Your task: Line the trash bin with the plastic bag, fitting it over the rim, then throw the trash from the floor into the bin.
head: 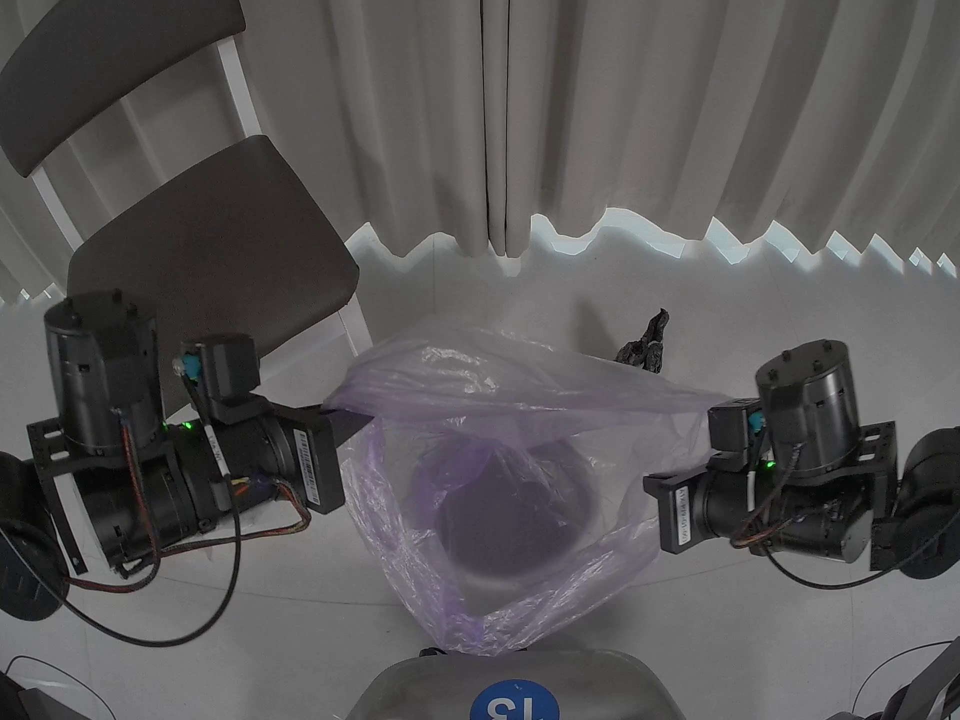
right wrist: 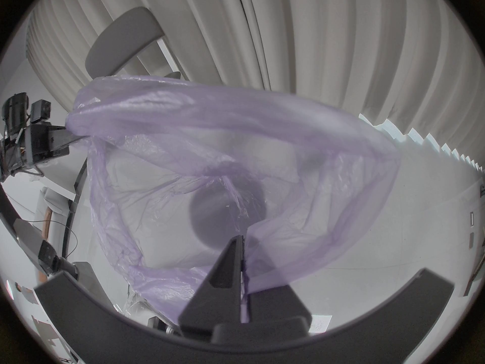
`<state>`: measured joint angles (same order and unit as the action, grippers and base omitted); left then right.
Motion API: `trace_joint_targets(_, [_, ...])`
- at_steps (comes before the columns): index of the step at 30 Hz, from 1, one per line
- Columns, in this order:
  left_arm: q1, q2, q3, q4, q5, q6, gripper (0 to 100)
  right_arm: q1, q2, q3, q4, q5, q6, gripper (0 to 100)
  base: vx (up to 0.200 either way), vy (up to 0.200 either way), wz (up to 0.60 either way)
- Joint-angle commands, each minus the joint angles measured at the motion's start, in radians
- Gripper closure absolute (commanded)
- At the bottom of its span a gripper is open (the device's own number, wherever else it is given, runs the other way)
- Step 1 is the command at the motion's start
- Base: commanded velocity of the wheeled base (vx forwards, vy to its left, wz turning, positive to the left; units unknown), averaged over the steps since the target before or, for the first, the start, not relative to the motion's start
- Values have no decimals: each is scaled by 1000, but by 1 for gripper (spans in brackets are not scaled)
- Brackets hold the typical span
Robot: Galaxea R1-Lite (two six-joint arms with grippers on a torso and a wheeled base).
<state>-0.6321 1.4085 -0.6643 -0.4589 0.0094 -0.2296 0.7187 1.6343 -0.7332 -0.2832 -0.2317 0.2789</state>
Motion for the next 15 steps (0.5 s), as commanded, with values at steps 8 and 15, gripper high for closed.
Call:
trace_joint_targets(8, [-21,89,11,-40,1,-13,100,-47,220,-15,-82,45,2,100,0,0,0])
trace_joint_targets(15, [-55,155,-12,-84,1,-13,100,-150,233,55,-106,112,2,100,0,0,0])
